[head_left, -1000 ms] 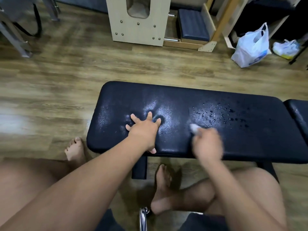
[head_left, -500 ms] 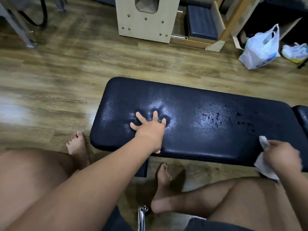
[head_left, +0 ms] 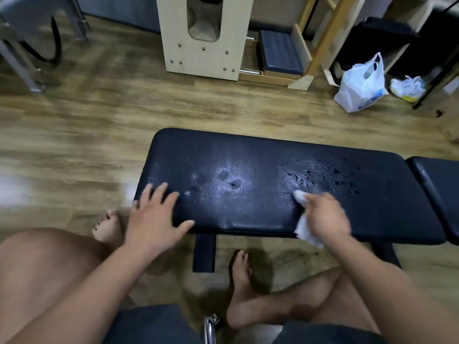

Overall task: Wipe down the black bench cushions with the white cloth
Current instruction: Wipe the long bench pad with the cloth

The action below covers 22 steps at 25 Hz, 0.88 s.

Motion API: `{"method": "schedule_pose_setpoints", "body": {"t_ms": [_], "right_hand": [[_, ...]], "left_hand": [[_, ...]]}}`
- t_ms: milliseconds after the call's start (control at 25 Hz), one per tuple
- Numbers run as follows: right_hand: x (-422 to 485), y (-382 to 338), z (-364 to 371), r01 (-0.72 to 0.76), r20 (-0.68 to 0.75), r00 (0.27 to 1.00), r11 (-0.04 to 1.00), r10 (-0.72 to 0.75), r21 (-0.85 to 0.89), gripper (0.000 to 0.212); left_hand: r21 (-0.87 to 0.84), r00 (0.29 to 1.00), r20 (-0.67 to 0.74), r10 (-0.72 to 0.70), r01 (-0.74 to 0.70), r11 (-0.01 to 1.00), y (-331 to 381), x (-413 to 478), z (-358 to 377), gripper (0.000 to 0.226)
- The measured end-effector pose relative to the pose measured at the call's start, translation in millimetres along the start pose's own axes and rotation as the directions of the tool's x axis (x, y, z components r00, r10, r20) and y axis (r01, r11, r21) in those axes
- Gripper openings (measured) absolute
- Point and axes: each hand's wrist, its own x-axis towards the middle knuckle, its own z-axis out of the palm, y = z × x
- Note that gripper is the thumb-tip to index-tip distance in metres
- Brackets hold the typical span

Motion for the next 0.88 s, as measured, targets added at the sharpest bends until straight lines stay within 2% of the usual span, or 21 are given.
{"method": "schedule_pose_setpoints", "body": {"t_ms": [40, 120, 200, 320, 400, 440, 520, 560, 640, 680, 760, 800, 880], "right_hand": [[0.8, 42.9, -11.9, -0.156, -0.008, 0.988, 0.987, 0.156, -0.031, 0.034], [-2.0, 84.6, -30.4, -0.389, 0.028, 0.921, 0.919, 0.388, 0.063, 0.028], [-6.3, 58.8, -29.1, -0.43, -0.008, 0.901, 0.893, 0.435, 0.135, 0.022], [-12.3, -50.4, 7.1, -0.179, -0.098, 0.975, 0.966, 0.2, 0.187, 0.022], [-28.6, -137.6, 26.0, 0.006, -0.038, 0.999, 0.987, 0.0, 0.164, 0.029], [-35.1, -179.7, 33.2, 0.094, 0.014, 0.995, 0.982, -0.097, 0.163, 0.031], [-50.5, -252.3, 39.5, 0.291, 0.104, 0.943, 0.936, -0.315, 0.199, 0.031], [-59.2, -284.1, 43.1, 0.401, 0.159, 0.883, 0.886, -0.441, 0.23, 0.031], [-71.6, -325.0, 46.9, 0.504, 0.265, 0.761, 0.797, -0.592, 0.332, 0.034], [-75.6, -328.3, 48.3, 0.531, 0.272, 0.73, 0.771, -0.626, 0.351, 0.034], [-64.6, -295.9, 46.3, 0.534, 0.23, 0.738, 0.758, -0.634, 0.375, 0.03], [-55.4, -264.2, 44.1, 0.488, 0.22, 0.772, 0.778, -0.597, 0.396, 0.026], [-29.2, -176.3, 34.7, 0.377, 0.142, 0.882, 0.854, -0.449, 0.359, 0.017]], "left_hand": [[-0.093, 1.0, 0.013, -0.027, 0.028, 0.995, -16.5, -1.2, -1.0, 0.08], [-0.235, 0.998, 0.022, -0.05, 0.054, 0.97, -30.0, -1.2, -2.4, 0.074], [-0.262, 0.999, -0.009, -0.045, 0.041, 0.964, -24.5, -2.0, -2.7, 0.068], [-0.247, 0.997, -0.074, -0.006, -0.012, 0.969, -23.2, 1.5, 0.0, 0.063], [-0.359, 0.993, -0.114, -0.015, -0.027, 0.933, -31.5, 3.7, 1.7, 0.058], [-0.467, 0.988, -0.138, -0.072, -0.001, 0.884, -38.3, 5.7, 0.4, 0.054], [-0.658, 0.951, -0.205, -0.23, 0.04, 0.752, -48.5, 4.7, -5.2, 0.042], [-0.695, 0.92, -0.26, -0.294, 0.034, 0.718, -52.4, 2.1, -8.7, 0.038], [-0.654, 0.855, -0.379, -0.354, 0.023, 0.756, -55.4, -1.4, -15.3, 0.04], [-0.621, 0.836, -0.42, -0.353, 0.019, 0.784, -54.6, -2.0, -17.1, 0.041], [-0.547, 0.856, -0.439, -0.271, -0.015, 0.837, -40.5, 2.3, -20.5, 0.049], [-0.498, 0.899, -0.389, -0.199, -0.024, 0.867, -30.3, 5.0, -18.3, 0.054], [-0.305, 0.991, -0.131, -0.039, -0.003, 0.952, -6.3, 11.4, -10.6, 0.069]]}}
